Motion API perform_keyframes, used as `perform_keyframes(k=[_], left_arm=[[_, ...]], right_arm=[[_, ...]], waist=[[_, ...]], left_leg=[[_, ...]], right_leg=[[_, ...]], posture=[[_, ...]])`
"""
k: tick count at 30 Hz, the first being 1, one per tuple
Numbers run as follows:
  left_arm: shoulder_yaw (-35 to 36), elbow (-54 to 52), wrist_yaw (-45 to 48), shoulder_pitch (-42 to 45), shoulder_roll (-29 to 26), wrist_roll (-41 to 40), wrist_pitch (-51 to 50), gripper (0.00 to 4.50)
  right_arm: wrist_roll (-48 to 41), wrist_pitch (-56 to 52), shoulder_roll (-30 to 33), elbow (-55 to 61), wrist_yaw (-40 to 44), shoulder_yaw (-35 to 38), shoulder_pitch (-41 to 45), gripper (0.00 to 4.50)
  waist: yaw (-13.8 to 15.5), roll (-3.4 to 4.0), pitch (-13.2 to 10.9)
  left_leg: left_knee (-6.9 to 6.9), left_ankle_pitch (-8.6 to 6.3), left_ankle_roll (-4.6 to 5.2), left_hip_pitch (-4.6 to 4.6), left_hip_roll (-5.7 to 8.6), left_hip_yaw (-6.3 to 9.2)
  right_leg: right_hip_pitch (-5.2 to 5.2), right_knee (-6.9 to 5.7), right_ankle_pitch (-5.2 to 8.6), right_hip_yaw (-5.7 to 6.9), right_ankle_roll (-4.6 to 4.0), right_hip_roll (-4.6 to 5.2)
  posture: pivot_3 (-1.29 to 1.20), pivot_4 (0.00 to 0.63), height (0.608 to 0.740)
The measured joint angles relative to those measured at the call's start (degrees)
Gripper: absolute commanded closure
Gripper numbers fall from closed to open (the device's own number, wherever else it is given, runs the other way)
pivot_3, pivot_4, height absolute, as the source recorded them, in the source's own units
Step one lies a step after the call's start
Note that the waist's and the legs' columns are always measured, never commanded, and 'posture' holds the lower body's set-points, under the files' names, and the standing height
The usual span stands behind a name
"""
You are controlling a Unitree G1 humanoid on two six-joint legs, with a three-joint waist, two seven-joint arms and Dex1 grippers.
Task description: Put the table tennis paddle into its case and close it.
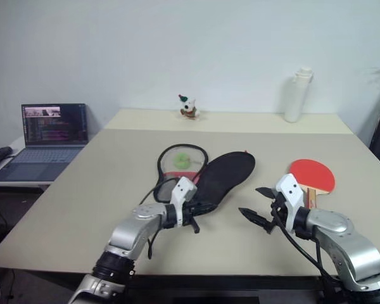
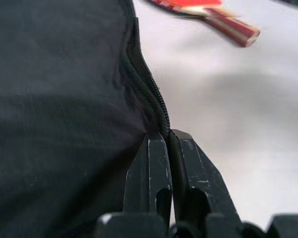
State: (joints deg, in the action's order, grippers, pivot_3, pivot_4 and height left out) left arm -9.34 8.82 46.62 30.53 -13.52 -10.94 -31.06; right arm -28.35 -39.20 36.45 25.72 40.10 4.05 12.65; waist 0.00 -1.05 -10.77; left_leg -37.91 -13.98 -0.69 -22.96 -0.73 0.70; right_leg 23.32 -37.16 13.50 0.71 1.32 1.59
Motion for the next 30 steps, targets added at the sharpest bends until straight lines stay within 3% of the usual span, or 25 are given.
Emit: perform_keyframes(k=[4,10,13,21,26,30], left_arm=[[-0.6,3.2,-3.6,3.4,4.1,1.0,0.6,4.47],[-0.6,3.5,-4.1,3.9,4.0,0.9,1.4,2.73],[-0.9,0.1,-0.9,1.1,0.1,0.2,1.6,1.69],[4.4,-5.7,6.7,-5.3,-10.9,-5.4,2.8,1.69],[11.2,-5.9,7.4,-5.9,-14.7,-8.3,5.4,1.69],[12.6,-5.9,7.1,-6.2,-15.8,-8.4,5.9,1.69]], right_arm=[[0.0,0.0,0.7,0.0,0.3,0.5,-0.3,0.00],[0.0,-0.3,0.7,0.0,-0.2,0.7,-0.4,0.00],[0.1,-2.1,0.6,-0.2,-2.3,0.8,0.0,0.00],[-0.5,-11.7,-4.0,-5.4,-10.0,1.4,6.2,0.00],[0.6,-15.3,-11.2,-12.7,-15.8,-0.4,11.9,0.00],[3.2,-15.9,-16.0,-18.7,-20.6,-2.1,14.8,0.00]], waist=[[0.0,-0.01,0.0],[-0.2,-0.01,0.0],[-0.4,0.00,0.0],[-0.2,0.00,0.0],[-0.3,0.00,0.0],[-0.2,0.00,0.0]], left_leg=[[-0.01,0.00,0.00,-0.01,0.05,0.00],[0.03,0.00,0.00,0.02,0.01,-0.03],[0.05,0.00,0.00,0.05,-0.04,-0.07],[0.03,0.00,0.00,0.04,-0.26,-0.04],[0.06,0.00,0.00,0.04,-0.38,-0.08],[0.07,0.00,0.00,-0.01,-0.35,-0.11]], right_leg=[[0.00,0.01,0.00,0.01,0.00,-0.06],[0.02,0.04,0.00,-0.04,-0.02,-0.20],[0.02,0.03,0.01,-0.09,-0.04,-0.22],[0.03,0.00,-0.02,-0.07,-0.12,-0.18],[0.05,0.02,-0.03,-0.07,-0.14,-0.21],[0.09,0.02,-0.04,-0.08,-0.14,-0.19]], posture=[[0.00,0.150,0.740],[0.00,0.150,0.740],[0.00,0.150,0.740],[0.00,0.150,0.740],[0.00,0.150,0.740],[0.00,0.150,0.740]])
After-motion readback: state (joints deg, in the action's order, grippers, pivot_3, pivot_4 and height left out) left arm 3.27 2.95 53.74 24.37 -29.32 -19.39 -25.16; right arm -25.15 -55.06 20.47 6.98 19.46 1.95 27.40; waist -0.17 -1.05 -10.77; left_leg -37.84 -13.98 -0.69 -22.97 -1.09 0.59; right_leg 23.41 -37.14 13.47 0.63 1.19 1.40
